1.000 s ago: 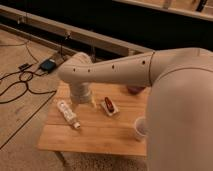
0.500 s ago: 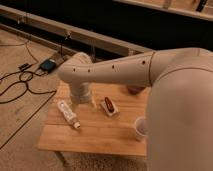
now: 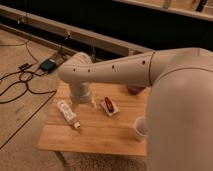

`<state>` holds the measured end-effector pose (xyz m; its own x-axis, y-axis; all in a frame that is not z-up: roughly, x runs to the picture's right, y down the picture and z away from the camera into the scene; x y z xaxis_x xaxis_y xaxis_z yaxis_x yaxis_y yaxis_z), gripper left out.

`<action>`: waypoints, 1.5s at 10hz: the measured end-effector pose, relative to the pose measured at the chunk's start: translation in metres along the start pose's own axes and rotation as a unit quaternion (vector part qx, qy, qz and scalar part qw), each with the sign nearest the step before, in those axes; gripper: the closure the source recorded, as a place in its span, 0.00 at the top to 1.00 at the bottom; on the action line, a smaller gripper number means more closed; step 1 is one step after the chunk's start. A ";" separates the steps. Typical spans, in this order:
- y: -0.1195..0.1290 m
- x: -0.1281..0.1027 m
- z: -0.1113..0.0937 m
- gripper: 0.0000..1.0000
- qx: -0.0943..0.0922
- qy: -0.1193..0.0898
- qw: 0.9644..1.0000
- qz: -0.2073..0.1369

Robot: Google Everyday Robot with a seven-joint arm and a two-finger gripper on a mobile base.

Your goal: Pick up the ceramic bowl

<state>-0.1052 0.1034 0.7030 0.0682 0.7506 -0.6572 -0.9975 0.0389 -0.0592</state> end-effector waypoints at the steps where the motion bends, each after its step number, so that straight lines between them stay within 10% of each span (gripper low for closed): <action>1: 0.000 0.000 0.000 0.65 0.000 0.000 1.000 0.000; 15: -0.015 -0.008 0.001 0.65 0.005 -0.004 1.000 0.006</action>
<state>-0.0911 0.0971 0.7098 0.0562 0.7558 -0.6524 -0.9984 0.0358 -0.0444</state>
